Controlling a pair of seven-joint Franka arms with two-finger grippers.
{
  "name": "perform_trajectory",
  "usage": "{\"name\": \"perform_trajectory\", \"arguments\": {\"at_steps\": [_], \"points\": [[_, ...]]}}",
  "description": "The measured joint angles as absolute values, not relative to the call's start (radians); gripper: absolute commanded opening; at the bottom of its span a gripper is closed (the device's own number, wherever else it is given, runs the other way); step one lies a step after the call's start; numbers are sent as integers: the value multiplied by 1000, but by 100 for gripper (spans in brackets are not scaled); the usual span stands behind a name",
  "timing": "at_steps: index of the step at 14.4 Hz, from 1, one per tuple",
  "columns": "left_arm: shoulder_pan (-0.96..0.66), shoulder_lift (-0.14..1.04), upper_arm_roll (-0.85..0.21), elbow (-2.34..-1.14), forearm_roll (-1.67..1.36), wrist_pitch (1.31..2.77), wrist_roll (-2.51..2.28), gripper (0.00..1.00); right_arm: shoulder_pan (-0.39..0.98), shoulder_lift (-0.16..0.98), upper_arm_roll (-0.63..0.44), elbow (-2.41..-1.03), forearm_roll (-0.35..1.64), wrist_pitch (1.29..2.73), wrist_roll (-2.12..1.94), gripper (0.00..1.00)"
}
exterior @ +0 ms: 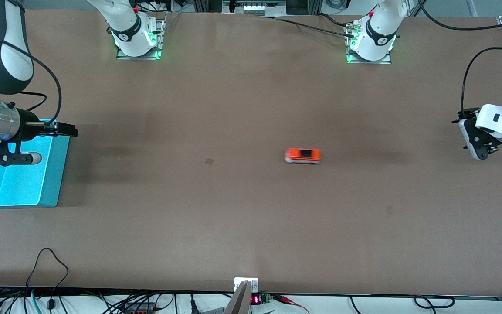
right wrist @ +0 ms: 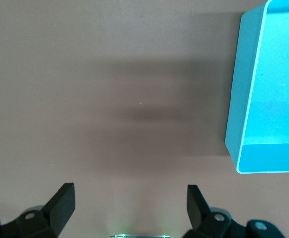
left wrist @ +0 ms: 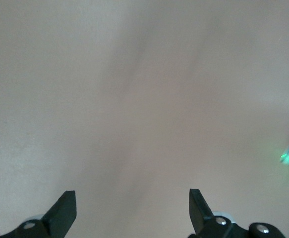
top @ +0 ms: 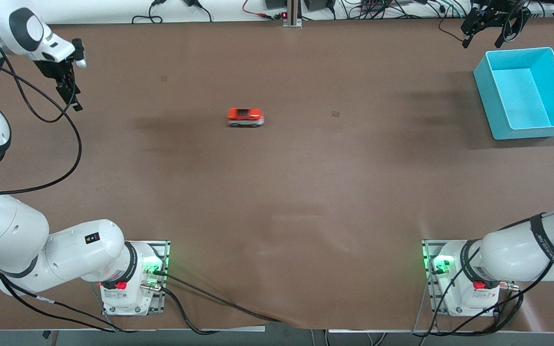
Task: Wind up bus and store in blue box
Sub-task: 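Release the bus so it rolls toward the blue box, then raise the left gripper away while the right gripper approaches the bus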
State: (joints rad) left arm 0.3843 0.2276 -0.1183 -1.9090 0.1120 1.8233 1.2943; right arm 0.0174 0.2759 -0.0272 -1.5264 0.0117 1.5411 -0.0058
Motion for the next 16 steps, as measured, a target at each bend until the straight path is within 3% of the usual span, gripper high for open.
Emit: {"name": "perform_trajectory", "arguments": {"at_steps": [8,12,16], "points": [[380,203,-362,-1674,113,1495,638,100,15,284,-28,-1529,12,1541,-31,100],[378,172,-482,-1628,113,1465,294,100,14,285,-29,-1529,12,1541,-42,100],[378,169,-520,-1591,113,1465,157,100,14,285,-29,-1529,12,1541,-43,100]]}}
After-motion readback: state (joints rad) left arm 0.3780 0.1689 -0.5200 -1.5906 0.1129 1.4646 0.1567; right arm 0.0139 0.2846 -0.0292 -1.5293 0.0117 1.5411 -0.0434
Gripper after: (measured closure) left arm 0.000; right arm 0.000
